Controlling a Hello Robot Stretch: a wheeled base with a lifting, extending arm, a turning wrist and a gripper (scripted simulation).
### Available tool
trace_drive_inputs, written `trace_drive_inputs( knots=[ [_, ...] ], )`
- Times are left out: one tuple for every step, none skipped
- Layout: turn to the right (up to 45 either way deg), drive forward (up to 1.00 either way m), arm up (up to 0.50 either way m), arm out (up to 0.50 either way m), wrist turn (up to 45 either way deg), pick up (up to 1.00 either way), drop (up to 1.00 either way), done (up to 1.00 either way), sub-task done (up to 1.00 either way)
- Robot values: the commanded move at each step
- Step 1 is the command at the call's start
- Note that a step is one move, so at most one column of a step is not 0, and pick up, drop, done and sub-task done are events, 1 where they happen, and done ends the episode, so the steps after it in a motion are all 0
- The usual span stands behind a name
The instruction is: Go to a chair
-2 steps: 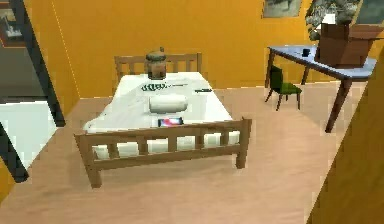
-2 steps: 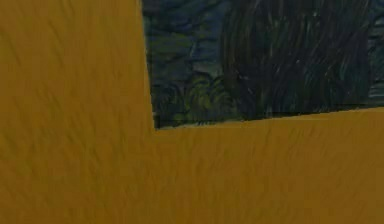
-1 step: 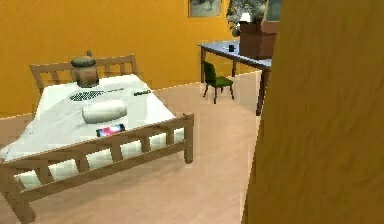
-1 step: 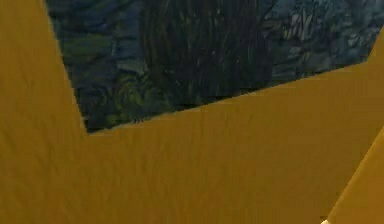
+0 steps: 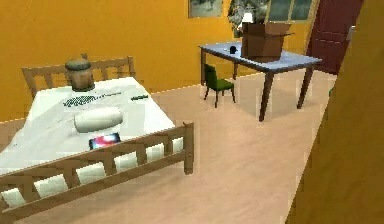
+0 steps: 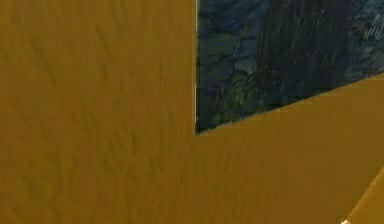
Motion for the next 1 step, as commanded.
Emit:
trace_drive_inputs(
  knots=[
    [-3.0, 0.0, 0.0, 0.0, 0.0, 0.0, 0.0, 0.0, 0.0]
  ],
)
